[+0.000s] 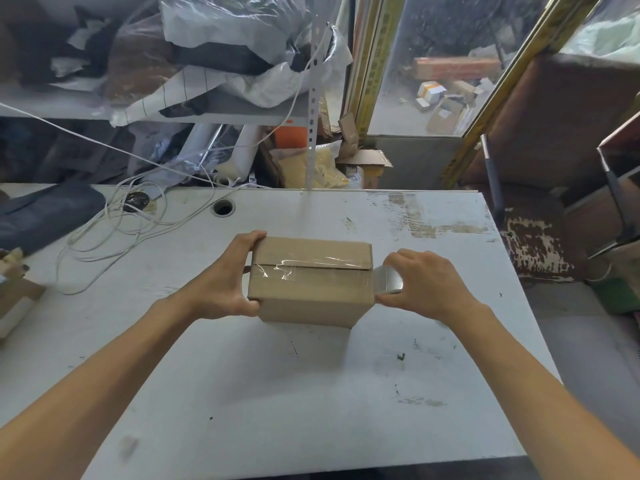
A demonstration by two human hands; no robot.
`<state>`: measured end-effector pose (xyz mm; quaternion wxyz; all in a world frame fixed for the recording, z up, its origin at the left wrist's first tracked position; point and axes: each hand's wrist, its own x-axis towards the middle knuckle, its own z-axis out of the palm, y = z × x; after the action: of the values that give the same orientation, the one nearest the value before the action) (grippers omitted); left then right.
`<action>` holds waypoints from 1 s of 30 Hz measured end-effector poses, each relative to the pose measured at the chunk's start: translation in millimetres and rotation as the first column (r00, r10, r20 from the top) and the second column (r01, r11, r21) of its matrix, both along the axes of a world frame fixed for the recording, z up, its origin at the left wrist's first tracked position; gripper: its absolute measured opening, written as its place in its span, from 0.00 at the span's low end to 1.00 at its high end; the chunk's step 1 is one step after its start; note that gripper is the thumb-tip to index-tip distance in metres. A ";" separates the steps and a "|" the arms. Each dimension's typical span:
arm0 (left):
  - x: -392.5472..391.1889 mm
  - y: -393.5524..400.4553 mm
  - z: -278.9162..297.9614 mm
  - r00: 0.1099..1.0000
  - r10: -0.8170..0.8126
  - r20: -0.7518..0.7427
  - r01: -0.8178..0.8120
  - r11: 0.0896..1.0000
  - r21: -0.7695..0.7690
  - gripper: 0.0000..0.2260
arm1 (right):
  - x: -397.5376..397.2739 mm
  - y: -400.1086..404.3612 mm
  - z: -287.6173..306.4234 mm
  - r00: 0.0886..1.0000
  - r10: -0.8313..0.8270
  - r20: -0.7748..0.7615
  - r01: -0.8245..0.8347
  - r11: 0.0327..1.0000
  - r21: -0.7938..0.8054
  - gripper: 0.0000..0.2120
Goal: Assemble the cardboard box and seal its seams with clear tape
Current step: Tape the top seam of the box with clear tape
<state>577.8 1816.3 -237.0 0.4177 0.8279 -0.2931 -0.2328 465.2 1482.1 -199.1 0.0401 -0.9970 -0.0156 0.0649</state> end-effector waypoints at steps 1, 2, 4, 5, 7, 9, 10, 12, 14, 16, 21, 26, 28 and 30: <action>1.0 -0.2 1.3 1.000 -0.004 0.004 0.004 1.000 0.010 0.49 | 0.1 -1.1 -1.9 1.000 -0.002 0.007 0.002 1.000 0.008 0.29; 1.8 -0.3 2.6 1.000 -0.010 0.007 0.010 1.000 0.021 0.49 | 0.6 -2.5 -2.2 1.000 0.003 0.019 -0.003 1.000 0.009 0.30; 3.3 0.0 5.1 1.000 -0.020 0.000 0.020 0.999 0.036 0.48 | 2.6 -5.6 0.5 0.998 0.025 0.052 -0.025 1.000 0.004 0.30; 3.8 0.2 6.4 1.000 -0.022 -0.007 0.022 0.999 0.042 0.48 | 4.3 -7.3 2.6 0.997 0.039 0.074 -0.040 0.999 0.002 0.30; 4.4 0.5 8.7 1.000 -0.027 -0.013 0.027 0.998 0.054 0.48 | 7.7 -10.0 8.7 0.991 0.065 0.117 -0.065 0.998 -0.004 0.31; 4.4 1.0 10.6 1.000 -0.021 -0.012 0.021 0.997 0.072 0.47 | 10.2 -12.1 14.3 0.987 0.082 0.139 -0.081 0.997 -0.015 0.31; 4.2 1.2 12.0 1.000 -0.014 -0.010 0.014 0.996 0.084 0.47 | 11.2 -12.8 16.2 0.986 0.088 0.142 -0.086 0.996 -0.022 0.31; 4.0 1.6 15.2 1.000 -0.001 -0.007 0.002 0.995 0.105 0.47 | 13.1 -13.4 17.3 0.987 0.095 0.131 -0.091 0.995 -0.037 0.31; 3.6 1.6 17.9 1.000 0.003 0.000 -0.003 0.994 0.111 0.47 | 13.8 -12.9 14.8 0.990 0.097 0.107 -0.094 0.995 -0.039 0.31; 2.8 1.6 18.9 1.000 0.010 -0.005 -0.010 0.995 0.104 0.47 | 13.2 -11.8 8.8 0.993 0.089 0.071 -0.088 0.996 -0.025 0.30; 2.6 1.8 12.5 0.997 0.005 -0.071 -0.002 0.999 0.042 0.46 | 12.2 -9.3 -9.1 0.999 0.045 0.031 -0.045 0.999 0.008 0.28; 2.9 2.6 7.0 0.995 0.005 -0.101 -0.006 1.000 -0.007 0.47 | 13.3 -9.3 -16.1 0.999 0.030 0.029 -0.030 0.999 0.013 0.28; 2.9 3.3 5.7 0.995 0.005 -0.104 -0.007 1.000 -0.016 0.47 | 13.2 -9.8 -16.8 0.999 0.019 0.025 -0.020 0.999 0.031 0.28; 3.1 3.8 5.0 0.994 0.006 -0.109 -0.008 1.000 -0.019 0.47 | 12.7 -11.5 -14.9 0.999 0.030 0.016 -0.031 0.997 0.072 0.29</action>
<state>581.0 1820.1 -232.0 0.4421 0.8109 -0.2691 -0.2731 477.9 1470.6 -214.0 0.0750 -0.9950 -0.0335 0.0576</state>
